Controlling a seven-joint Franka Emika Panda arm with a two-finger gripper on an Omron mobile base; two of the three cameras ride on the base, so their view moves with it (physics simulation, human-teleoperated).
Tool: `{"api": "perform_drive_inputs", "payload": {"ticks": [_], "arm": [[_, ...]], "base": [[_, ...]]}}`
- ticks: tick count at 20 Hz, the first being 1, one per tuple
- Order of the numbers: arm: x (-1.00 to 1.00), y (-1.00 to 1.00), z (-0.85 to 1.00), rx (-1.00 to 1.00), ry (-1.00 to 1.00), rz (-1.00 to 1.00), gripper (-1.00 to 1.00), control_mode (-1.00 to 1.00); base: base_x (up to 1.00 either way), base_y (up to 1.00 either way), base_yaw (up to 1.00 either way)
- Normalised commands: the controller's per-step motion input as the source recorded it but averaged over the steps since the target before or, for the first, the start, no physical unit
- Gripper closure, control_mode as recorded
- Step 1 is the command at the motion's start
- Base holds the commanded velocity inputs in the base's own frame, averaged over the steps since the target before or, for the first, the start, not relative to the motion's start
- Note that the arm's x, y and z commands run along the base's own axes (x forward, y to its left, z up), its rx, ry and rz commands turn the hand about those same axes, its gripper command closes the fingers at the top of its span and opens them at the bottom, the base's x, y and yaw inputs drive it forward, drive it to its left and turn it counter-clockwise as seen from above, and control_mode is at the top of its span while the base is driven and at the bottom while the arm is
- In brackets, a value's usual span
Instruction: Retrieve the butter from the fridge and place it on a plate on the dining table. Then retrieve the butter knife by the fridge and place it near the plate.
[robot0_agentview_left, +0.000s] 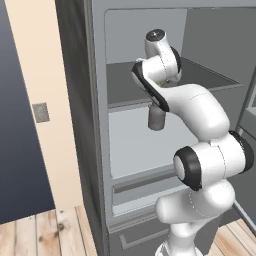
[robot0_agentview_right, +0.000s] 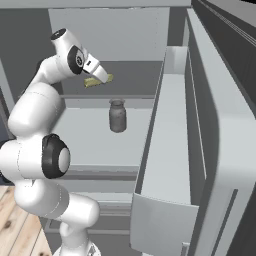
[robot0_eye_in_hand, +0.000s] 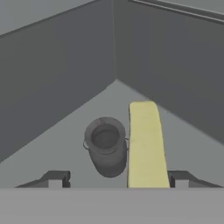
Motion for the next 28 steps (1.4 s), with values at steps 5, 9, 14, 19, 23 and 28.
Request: {"api": "perform_drive_inputs", "payload": {"ticks": [5,9,14,19,23,28], "arm": [[0.0,0.0,-0.15,0.0,0.0,0.0,1.0,-1.0],[0.0,-0.07,-0.14,-0.02,0.0,0.01,1.0,-1.0],[-0.11,-0.14,0.11,0.0,0.01,0.23,1.0,-1.0],[-0.26,-0.05,0.0,-0.01,0.0,0.42,1.0,-1.0],[-0.47,-0.07,0.0,0.0,-0.04,0.46,1.0,-1.0],[-0.98,-0.04,0.12,0.0,-0.06,0.25,1.0,-1.0]], "base": [[0.0,0.0,0.0],[0.0,0.0,0.0],[0.0,0.0,0.0],[0.0,0.0,0.0],[0.0,0.0,0.0],[0.0,0.0,0.0]]}}
